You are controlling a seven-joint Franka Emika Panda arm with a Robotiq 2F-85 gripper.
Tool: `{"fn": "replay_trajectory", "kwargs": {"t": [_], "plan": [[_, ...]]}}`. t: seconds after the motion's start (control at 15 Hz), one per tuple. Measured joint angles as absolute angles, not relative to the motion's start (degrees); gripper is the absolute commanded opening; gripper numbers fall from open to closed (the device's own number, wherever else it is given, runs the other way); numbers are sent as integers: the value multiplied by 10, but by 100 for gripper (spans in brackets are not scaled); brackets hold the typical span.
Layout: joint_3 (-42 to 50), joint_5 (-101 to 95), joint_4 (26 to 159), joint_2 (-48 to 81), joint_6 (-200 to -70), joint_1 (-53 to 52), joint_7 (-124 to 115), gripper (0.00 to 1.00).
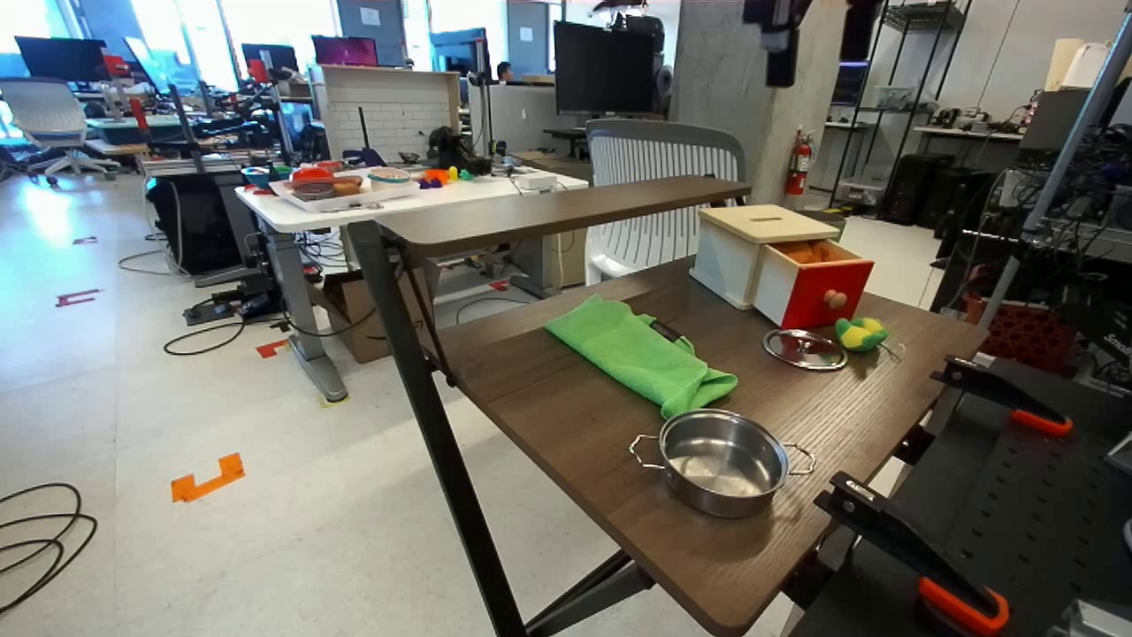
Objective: Unfold the cloth
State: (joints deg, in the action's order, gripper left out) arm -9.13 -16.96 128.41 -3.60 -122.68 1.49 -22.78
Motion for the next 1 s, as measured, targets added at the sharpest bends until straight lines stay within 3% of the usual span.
{"fn": "replay_trajectory", "kwargs": {"t": [0.33, 1.0], "plan": [[-64, -171, 1261, 70, -1316, 8, -212, 100], [-15, -161, 1135, 270, -1315, 5, -128, 100]]}}
